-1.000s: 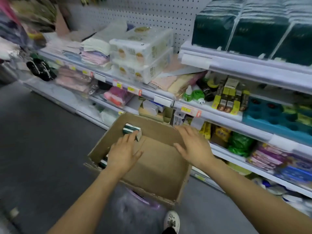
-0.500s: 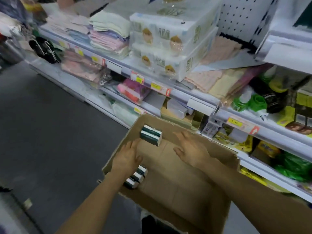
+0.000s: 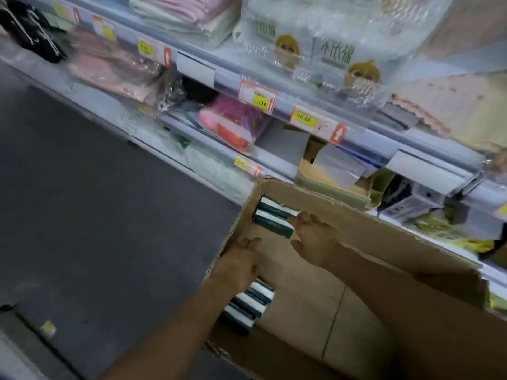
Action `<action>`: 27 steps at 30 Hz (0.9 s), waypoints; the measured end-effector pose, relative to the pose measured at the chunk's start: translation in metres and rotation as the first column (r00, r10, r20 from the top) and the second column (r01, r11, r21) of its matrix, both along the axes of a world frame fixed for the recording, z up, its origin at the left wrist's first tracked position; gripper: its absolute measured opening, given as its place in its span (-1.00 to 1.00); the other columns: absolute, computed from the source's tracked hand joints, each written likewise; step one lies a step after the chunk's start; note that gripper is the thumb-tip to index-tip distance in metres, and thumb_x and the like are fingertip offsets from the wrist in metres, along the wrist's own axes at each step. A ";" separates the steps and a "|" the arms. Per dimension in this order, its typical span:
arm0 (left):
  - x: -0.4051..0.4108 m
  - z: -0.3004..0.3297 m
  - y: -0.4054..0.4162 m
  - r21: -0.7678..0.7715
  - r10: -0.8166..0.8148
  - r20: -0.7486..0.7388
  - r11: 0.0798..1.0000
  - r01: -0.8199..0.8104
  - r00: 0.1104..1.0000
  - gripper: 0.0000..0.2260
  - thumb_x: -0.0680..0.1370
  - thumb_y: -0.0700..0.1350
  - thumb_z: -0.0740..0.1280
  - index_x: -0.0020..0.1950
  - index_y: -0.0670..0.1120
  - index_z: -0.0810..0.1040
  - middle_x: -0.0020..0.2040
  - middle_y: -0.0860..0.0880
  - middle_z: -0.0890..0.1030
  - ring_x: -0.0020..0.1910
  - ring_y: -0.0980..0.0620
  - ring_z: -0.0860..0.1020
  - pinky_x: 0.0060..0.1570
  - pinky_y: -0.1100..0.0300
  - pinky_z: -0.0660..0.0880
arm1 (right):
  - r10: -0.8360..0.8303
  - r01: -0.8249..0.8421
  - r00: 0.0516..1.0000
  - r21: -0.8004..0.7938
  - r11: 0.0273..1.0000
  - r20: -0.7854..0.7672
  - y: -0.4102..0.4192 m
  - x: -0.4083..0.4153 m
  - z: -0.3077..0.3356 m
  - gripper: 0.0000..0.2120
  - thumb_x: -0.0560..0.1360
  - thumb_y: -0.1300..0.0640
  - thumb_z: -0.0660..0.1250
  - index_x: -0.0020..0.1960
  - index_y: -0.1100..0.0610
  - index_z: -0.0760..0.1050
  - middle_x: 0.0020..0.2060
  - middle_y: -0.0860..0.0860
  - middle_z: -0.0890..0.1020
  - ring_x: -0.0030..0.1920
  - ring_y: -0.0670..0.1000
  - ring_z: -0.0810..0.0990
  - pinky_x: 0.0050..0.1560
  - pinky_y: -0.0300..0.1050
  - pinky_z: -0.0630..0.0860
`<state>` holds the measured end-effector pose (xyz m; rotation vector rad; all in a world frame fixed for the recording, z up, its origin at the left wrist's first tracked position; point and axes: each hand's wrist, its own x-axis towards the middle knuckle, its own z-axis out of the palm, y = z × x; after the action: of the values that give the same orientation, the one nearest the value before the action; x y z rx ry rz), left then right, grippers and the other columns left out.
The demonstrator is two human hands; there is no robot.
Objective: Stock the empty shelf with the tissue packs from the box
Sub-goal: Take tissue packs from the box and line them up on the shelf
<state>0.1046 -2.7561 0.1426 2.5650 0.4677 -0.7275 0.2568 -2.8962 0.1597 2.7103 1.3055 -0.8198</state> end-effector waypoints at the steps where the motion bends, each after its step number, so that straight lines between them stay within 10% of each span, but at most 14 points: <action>1: 0.001 -0.007 0.000 0.001 -0.044 -0.010 0.999 0.044 0.999 -0.44 0.64 -0.03 0.20 0.59 -0.01 0.07 0.46 -0.10 0.31 0.35 -0.09 0.36 0.33 0.07 0.36 | 0.005 -0.005 1.000 -0.011 1.000 0.003 0.005 0.001 -0.009 -0.50 0.57 0.02 0.23 0.48 0.03 0.21 0.42 0.09 0.28 0.36 0.12 0.32 0.20 0.00 0.44; 10: -0.001 -0.056 0.001 0.078 -0.418 -0.268 0.889 0.452 0.868 -0.51 0.51 -0.14 0.39 0.42 -0.08 0.36 0.34 -0.11 0.45 0.33 -0.13 0.39 0.40 -0.07 0.26 | 0.035 -0.022 0.987 -0.081 0.996 0.156 0.033 -0.001 -0.056 -0.49 0.54 -0.11 0.26 0.41 0.05 0.28 0.37 0.12 0.29 0.35 0.13 0.31 0.08 -0.04 0.45; 27: 0.002 -0.058 -0.016 0.102 -0.384 -0.335 0.893 0.438 0.861 -0.66 0.60 -0.26 0.25 0.39 -0.17 0.39 0.35 -0.17 0.47 0.30 -0.14 0.46 0.29 -0.05 0.42 | 0.063 -0.030 0.973 -0.148 0.989 0.221 0.045 0.001 -0.060 -0.54 0.50 0.18 0.31 0.38 0.10 0.33 0.30 0.16 0.37 0.24 0.21 0.44 0.11 0.00 0.46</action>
<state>0.1062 -2.7723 0.0842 2.7604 0.0629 -1.3042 0.2580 -2.8514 0.1000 2.5608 1.2073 -0.5574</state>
